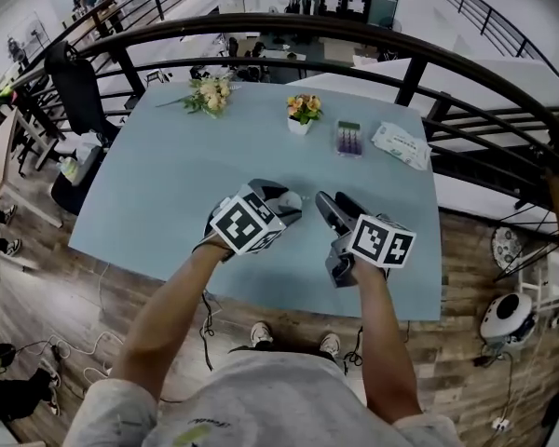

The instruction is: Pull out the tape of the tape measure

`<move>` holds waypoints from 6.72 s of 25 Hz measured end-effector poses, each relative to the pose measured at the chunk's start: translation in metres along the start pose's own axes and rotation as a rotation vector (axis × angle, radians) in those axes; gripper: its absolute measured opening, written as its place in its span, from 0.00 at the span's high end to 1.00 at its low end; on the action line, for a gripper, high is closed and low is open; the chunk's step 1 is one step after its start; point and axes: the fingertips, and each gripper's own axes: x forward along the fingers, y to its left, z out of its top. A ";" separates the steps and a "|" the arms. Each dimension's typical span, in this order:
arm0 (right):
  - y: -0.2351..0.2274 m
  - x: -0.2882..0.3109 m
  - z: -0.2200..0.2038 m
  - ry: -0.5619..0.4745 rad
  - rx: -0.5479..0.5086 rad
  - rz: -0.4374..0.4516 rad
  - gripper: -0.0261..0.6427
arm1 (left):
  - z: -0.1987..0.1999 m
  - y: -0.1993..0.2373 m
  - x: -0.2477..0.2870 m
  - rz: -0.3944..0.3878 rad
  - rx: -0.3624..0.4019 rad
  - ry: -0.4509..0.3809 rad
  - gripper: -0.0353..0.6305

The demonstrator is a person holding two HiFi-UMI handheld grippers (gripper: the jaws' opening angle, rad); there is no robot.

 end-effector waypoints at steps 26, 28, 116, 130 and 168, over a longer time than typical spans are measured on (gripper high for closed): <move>-0.009 -0.006 -0.001 0.004 0.426 0.261 0.88 | 0.039 -0.037 0.024 0.006 -0.015 -0.006 0.63; -0.013 -0.007 0.000 0.003 0.429 0.263 0.89 | 0.041 -0.038 0.027 0.004 -0.015 -0.005 0.62; -0.077 -0.060 0.055 -0.170 0.341 0.117 0.93 | 0.018 -0.021 0.010 0.026 0.018 0.044 0.62; -0.077 -0.059 0.056 -0.176 0.320 0.094 0.93 | 0.002 -0.014 0.002 0.047 0.038 0.091 0.63; -0.085 -0.052 0.067 -0.189 0.263 0.041 0.94 | -0.037 0.013 -0.017 0.092 0.020 0.138 0.63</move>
